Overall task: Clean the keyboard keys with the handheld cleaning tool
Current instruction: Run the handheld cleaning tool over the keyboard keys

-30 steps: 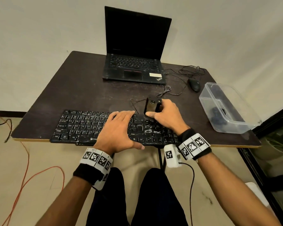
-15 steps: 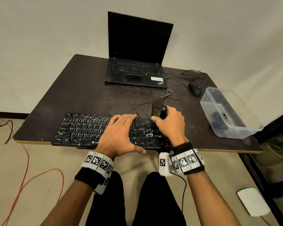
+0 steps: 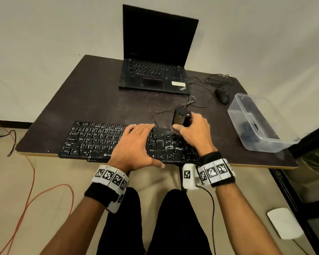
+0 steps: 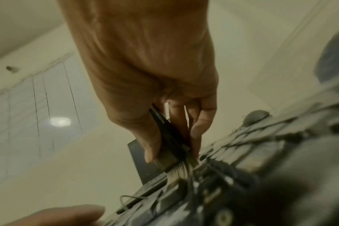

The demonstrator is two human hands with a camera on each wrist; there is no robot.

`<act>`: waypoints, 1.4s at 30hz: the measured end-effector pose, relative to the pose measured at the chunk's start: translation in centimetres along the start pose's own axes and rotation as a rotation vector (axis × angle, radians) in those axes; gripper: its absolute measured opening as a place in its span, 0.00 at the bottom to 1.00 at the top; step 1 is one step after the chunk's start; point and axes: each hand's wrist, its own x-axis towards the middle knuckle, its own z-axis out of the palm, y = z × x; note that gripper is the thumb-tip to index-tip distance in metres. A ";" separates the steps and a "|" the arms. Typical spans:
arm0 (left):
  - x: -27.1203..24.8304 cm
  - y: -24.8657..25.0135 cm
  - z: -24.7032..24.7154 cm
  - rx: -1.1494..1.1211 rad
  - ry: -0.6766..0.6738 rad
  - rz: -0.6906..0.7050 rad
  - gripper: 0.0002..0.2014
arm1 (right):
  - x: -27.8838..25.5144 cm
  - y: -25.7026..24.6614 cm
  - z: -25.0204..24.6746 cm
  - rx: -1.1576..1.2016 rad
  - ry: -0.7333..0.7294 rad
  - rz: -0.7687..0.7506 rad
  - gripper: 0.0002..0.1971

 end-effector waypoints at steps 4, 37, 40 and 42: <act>0.0 0.0 0.2 -0.008 -0.002 -0.004 0.69 | -0.5 0.4 -0.5 0.003 0.044 0.032 0.13; -0.1 0.2 -0.2 -0.029 0.002 -0.013 0.72 | 0.2 -2.2 3.0 0.098 -0.044 -0.025 0.16; -0.1 0.1 -0.3 -0.027 -0.001 -0.010 0.72 | 0.4 -1.0 2.1 0.087 -0.115 -0.020 0.17; -0.1 0.0 -0.2 -0.031 0.010 -0.008 0.72 | 0.7 0.6 1.0 0.059 -0.013 0.025 0.14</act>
